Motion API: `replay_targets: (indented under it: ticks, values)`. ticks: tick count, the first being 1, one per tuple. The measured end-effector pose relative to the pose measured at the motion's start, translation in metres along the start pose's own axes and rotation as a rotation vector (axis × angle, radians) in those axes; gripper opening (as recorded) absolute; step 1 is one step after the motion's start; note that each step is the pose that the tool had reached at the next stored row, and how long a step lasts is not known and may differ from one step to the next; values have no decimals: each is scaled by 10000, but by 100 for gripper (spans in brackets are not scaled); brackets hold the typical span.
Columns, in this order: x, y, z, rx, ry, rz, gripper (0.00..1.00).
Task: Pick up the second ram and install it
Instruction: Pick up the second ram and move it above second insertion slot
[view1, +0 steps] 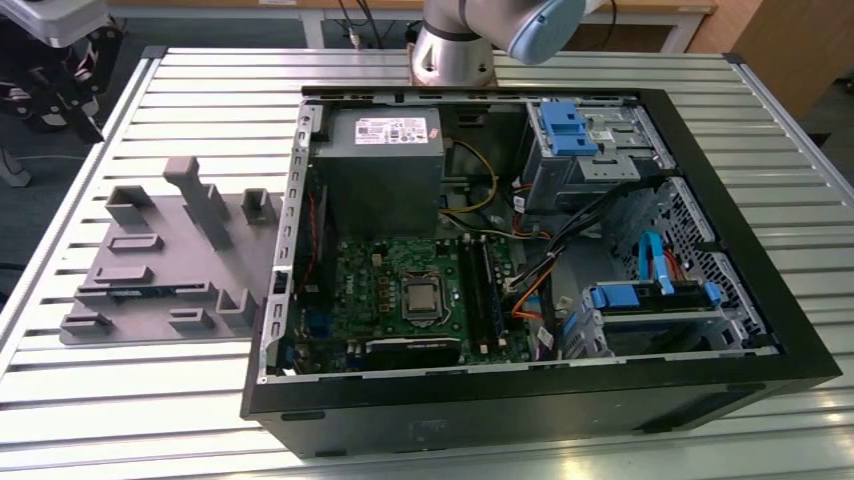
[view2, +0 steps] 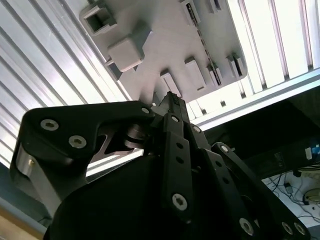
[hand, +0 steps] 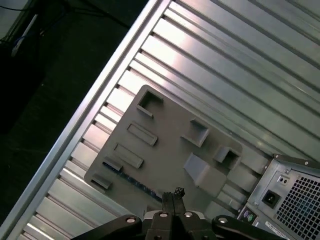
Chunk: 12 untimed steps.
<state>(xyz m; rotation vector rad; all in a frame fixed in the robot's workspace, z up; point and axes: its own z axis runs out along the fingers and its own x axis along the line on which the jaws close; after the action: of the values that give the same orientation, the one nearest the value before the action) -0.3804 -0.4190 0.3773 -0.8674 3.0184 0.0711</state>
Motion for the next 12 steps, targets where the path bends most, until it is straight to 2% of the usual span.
replay_targets:
  ticks: [12]
  values:
    - [0,0,1,-24,83,-1895,11]
